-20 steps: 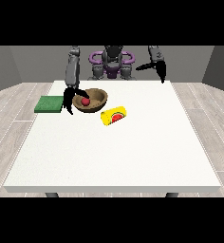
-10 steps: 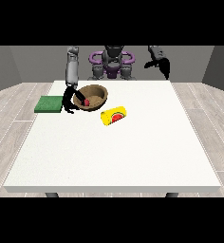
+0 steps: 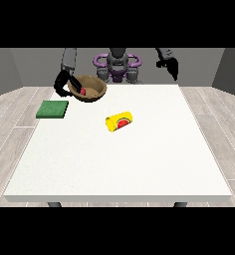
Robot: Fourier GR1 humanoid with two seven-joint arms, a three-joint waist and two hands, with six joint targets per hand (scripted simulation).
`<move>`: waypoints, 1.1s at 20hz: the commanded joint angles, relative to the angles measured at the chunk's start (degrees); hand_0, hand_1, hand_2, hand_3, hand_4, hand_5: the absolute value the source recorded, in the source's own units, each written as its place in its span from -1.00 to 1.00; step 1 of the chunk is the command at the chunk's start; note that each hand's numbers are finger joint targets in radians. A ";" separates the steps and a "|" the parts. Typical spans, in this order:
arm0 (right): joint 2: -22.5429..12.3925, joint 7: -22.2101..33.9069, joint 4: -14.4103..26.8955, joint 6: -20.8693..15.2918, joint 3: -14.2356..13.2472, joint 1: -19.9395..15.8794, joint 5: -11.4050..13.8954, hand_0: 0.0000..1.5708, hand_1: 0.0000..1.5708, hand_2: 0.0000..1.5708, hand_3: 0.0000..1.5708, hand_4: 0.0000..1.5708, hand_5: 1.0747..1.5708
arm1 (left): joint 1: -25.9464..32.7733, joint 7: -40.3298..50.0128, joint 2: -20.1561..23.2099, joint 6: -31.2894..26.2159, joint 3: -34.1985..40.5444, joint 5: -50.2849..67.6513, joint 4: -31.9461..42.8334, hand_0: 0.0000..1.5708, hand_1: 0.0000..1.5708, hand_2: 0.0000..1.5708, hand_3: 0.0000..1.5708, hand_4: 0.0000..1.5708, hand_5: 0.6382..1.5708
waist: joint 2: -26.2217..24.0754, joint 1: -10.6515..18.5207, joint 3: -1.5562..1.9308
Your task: Pick the cup and pour the ball into the bowl, then pick the bowl and place it on the pad
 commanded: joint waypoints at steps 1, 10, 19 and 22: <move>-0.78 9.82 -3.32 2.90 2.58 -2.38 1.51 1.00 1.00 1.00 0.00 0.04 0.99 | 2.48 -0.58 -0.62 1.98 1.22 -0.50 3.11 -1.00 -1.00 -1.00 -1.00 0.28 0.65 | -4.68 -4.68 0.20; -6.86 3.69 -8.10 6.60 -4.34 2.35 -3.17 1.00 1.00 1.00 -0.04 0.00 1.00 | 0.24 -3.19 2.99 -2.97 4.66 2.93 0.33 -1.00 -1.00 -1.00 -1.00 0.34 0.71 | 4.31 -2.89 0.26; -17.37 -5.90 -5.18 12.86 -11.73 4.91 -7.34 1.00 1.00 1.00 -1.00 0.10 1.00 | -4.47 -3.45 19.45 -13.86 18.98 14.19 0.61 -1.00 -1.00 -1.00 -1.00 0.67 0.99 | 12.54 0.31 0.29; -17.10 -9.47 -5.32 11.55 -12.82 6.40 -7.62 1.00 1.00 1.00 -1.00 0.04 0.99 | -2.65 -5.93 24.52 -20.32 23.04 17.97 4.14 -1.00 -1.00 -1.00 -1.00 0.63 1.00 | 13.82 1.48 0.26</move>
